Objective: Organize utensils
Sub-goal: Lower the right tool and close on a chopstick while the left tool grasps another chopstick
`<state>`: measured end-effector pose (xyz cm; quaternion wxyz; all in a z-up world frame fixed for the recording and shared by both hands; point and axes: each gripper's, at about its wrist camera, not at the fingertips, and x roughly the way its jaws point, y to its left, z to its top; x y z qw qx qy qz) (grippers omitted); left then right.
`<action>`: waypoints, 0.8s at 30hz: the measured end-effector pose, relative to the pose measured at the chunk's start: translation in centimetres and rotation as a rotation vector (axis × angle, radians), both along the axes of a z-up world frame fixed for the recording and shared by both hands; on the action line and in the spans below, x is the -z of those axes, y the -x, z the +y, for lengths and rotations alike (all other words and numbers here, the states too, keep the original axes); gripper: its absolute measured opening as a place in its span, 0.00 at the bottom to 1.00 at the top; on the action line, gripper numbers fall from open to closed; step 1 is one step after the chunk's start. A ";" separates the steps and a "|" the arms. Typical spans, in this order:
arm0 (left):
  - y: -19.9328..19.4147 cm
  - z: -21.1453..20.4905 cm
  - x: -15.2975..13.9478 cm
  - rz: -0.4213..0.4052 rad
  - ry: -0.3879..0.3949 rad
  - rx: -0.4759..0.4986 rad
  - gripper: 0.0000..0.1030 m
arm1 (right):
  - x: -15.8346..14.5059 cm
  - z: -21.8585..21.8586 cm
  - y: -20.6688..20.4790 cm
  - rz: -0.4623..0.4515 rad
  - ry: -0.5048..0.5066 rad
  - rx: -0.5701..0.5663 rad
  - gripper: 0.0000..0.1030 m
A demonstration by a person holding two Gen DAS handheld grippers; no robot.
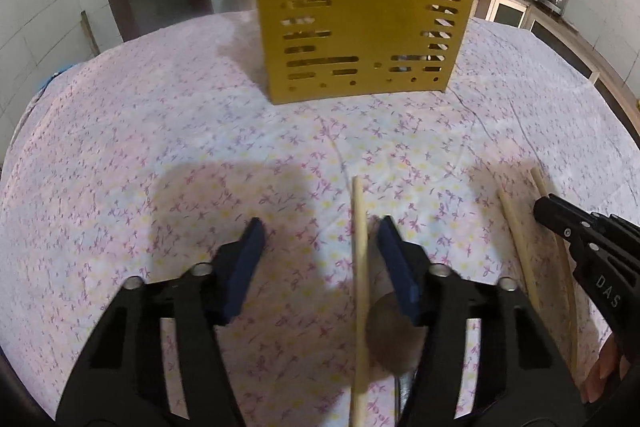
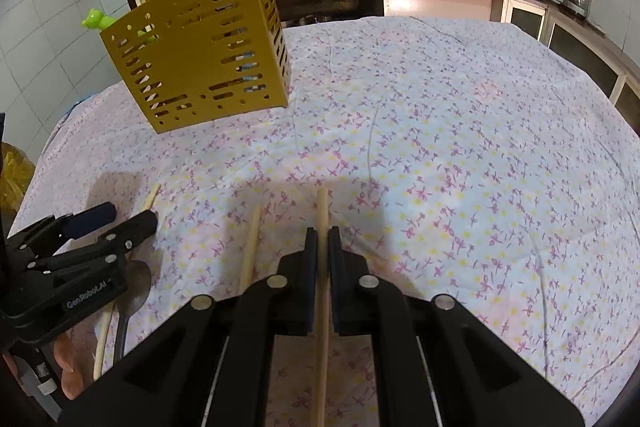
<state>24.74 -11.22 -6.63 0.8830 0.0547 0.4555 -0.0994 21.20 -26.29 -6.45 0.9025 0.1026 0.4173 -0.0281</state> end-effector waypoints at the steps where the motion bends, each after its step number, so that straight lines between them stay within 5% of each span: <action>1: -0.1 0.1 -0.1 0.001 0.002 0.000 0.46 | 0.0 0.1 0.0 -0.002 0.002 0.000 0.06; 10: -0.5 0.5 -0.2 0.000 0.004 -0.015 0.07 | -0.1 0.3 0.3 -0.018 0.017 0.003 0.06; 24: 1.1 2.5 -2.5 -0.071 0.078 -0.024 0.04 | -2.1 0.6 1.3 -0.085 0.031 0.007 0.06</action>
